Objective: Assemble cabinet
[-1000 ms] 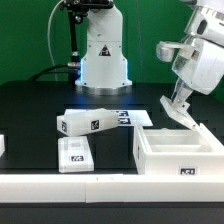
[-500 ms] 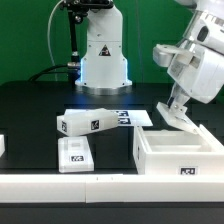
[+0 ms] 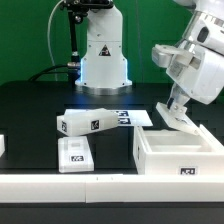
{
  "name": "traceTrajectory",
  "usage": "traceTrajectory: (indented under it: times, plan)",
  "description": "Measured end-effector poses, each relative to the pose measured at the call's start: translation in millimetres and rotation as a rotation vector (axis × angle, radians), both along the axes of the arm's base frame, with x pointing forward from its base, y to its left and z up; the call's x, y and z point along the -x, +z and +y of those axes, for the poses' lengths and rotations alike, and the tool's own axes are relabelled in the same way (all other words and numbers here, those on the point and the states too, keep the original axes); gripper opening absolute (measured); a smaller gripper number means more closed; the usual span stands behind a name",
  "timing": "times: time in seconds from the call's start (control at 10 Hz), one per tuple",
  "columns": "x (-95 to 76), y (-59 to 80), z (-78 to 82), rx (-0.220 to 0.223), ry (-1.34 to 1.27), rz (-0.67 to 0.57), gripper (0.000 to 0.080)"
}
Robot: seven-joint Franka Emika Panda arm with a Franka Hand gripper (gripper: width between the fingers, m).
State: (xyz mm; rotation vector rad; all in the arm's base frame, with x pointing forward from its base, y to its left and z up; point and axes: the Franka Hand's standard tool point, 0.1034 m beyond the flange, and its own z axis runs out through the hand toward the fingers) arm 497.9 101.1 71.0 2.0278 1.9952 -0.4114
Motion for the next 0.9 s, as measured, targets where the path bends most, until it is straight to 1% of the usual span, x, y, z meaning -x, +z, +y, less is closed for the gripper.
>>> traceTrajectory:
  times: [0.1, 0.3, 0.4, 0.5, 0.6, 0.8, 0.9]
  plan:
    - [-5.0, 1.6, 1.2, 0.002, 0.007, -0.003, 0.0067]
    - [-2.8, 1.1, -1.5, 0.002, 0.000, -0.001, 0.0067]
    - [1.1, 0.3, -5.2, 0.003, -0.006, 0.006, 0.0067]
    - [5.4, 0.1, -7.8, 0.001, -0.009, 0.011, 0.0067]
    - [13.5, 0.3, -9.0, -0.004, -0.009, 0.018, 0.0067]
    - [32.0, 2.9, -4.8, -0.021, 0.004, 0.023, 0.0067]
    - [37.6, 5.1, -3.6, -0.027, 0.006, 0.026, 0.0067]
